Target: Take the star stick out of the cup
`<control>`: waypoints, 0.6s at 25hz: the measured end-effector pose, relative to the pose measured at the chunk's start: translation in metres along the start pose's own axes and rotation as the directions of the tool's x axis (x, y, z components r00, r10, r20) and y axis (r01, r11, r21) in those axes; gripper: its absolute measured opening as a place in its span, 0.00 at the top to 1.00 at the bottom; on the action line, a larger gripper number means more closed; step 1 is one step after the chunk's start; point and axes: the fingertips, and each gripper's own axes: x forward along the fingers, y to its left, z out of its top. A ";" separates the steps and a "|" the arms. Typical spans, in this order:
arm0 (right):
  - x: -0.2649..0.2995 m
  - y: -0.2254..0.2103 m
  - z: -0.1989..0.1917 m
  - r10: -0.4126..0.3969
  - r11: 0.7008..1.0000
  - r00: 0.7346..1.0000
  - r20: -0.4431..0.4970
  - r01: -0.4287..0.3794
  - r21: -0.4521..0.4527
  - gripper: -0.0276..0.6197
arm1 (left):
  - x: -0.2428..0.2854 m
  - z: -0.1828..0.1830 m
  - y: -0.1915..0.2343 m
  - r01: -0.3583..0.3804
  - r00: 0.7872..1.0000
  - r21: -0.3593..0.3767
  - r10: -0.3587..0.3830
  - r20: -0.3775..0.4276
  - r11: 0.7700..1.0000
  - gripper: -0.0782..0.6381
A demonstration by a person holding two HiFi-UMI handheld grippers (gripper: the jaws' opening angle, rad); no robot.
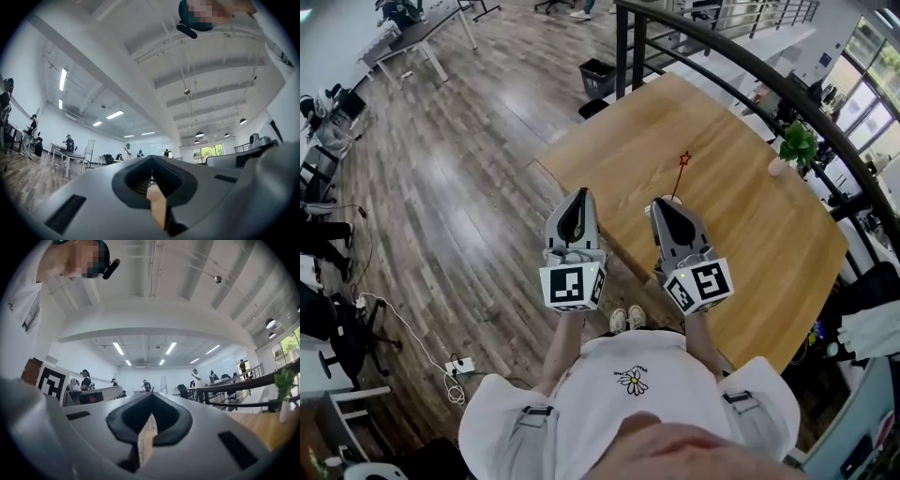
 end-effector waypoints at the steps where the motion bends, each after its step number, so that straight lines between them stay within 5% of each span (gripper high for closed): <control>1: 0.004 0.000 -0.001 0.001 1.000 1.000 0.003 -0.001 0.003 0.95 | 0.001 -0.001 0.003 -0.005 1.000 0.001 0.005 -0.001 1.000 0.87; 15: 0.023 -0.018 -0.010 0.000 1.000 1.000 -0.023 0.000 0.015 0.95 | 0.007 -0.006 0.008 -0.044 0.999 0.017 0.045 -0.012 0.999 0.87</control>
